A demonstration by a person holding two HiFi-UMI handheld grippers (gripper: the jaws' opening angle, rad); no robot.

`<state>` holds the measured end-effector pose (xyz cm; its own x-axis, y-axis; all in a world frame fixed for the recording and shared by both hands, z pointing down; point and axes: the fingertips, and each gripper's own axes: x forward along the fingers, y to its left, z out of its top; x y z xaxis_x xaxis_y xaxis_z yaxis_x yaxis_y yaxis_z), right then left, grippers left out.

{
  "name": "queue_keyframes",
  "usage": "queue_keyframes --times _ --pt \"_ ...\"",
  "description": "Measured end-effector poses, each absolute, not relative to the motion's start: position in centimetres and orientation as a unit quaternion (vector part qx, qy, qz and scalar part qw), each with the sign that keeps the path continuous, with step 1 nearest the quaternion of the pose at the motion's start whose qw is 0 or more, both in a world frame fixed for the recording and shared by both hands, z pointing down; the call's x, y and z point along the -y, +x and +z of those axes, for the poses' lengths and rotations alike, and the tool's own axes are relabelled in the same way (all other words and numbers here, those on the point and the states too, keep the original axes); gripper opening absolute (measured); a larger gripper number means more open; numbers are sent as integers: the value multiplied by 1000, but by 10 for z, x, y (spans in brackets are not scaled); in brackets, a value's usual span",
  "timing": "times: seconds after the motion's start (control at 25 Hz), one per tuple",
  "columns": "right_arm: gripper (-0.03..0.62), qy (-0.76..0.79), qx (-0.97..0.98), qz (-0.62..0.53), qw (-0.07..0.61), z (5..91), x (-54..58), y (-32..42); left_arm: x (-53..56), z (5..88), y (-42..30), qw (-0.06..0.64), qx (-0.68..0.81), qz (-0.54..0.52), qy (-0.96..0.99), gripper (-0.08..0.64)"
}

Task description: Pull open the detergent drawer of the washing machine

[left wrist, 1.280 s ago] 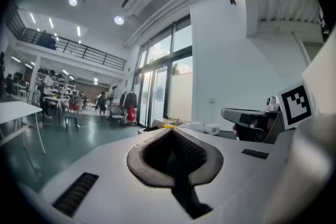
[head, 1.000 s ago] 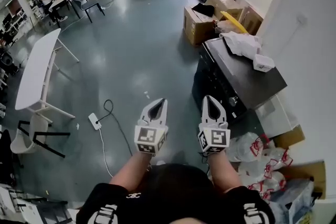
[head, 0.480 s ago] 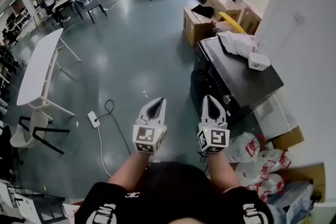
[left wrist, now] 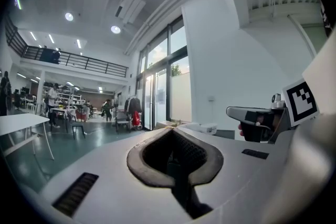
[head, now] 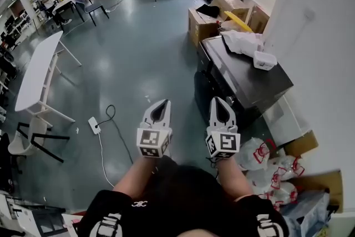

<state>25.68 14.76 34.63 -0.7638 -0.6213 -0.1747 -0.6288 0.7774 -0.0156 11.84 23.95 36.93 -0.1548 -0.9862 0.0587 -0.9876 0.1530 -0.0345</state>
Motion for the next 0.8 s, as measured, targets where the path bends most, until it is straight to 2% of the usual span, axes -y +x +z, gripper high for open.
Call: queue_keyframes --times 0.4,0.8 --pt "3 -345 -934 25 92 350 -119 262 -205 363 123 -23 748 35 662 2" --pt "2 -363 -927 35 92 350 -58 232 -138 361 94 -40 728 43 683 3"
